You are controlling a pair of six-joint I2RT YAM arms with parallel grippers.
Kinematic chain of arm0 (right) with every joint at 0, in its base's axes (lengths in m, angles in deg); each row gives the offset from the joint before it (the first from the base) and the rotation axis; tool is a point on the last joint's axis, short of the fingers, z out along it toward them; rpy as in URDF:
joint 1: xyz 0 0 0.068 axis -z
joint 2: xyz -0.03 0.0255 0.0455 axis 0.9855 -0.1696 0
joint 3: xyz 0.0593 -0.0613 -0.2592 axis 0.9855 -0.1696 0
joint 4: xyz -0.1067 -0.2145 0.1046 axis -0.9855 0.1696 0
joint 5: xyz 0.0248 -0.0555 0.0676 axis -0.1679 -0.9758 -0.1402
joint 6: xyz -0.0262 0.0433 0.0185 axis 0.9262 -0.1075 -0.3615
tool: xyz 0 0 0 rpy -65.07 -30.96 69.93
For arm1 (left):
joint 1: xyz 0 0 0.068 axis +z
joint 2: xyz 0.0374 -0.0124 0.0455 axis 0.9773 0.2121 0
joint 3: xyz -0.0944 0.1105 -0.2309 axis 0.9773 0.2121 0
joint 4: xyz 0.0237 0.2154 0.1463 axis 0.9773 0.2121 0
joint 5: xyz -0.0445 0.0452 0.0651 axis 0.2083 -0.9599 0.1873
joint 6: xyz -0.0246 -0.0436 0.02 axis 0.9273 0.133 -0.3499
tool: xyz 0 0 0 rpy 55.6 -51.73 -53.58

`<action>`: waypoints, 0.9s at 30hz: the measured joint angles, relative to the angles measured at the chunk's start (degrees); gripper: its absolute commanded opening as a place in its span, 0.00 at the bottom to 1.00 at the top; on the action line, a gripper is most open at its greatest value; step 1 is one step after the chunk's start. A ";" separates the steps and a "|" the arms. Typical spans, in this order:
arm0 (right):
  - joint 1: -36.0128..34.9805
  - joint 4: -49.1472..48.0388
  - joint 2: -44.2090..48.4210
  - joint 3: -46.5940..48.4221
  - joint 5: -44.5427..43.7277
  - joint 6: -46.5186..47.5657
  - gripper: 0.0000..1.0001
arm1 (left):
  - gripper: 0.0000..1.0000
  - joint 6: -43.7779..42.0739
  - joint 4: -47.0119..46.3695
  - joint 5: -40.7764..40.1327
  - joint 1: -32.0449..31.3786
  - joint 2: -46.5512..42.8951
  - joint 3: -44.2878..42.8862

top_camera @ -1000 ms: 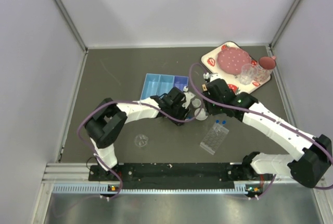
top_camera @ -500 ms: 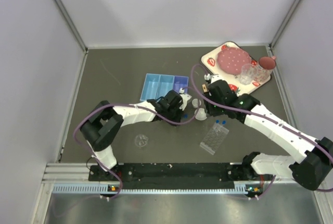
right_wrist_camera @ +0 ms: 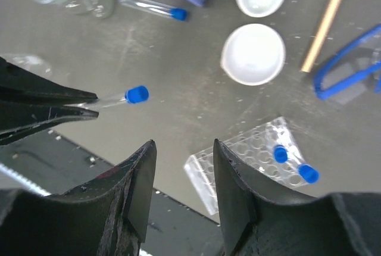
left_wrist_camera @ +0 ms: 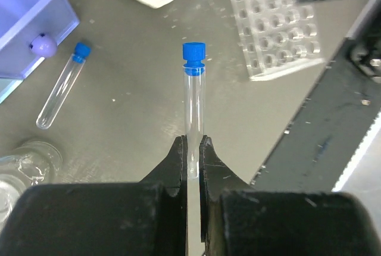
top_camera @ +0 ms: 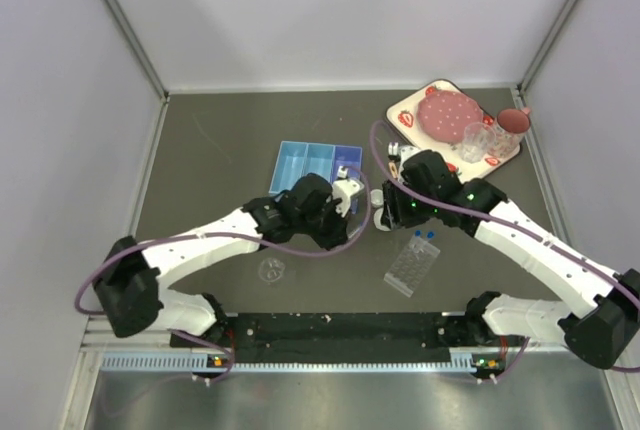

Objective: Organize the chemistry lab equipment

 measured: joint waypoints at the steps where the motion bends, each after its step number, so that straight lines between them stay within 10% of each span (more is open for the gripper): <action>1: -0.07 0.04 0.00 0.33 1.60 -0.11 0.44 | 0.00 0.00 0.22 0.81 -0.11 -1.51 0.00; 27: -8.24 -4.33 -0.48 5.33 23.93 -7.89 0.45 | 0.00 0.46 1.09 13.55 -0.39 -25.35 4.68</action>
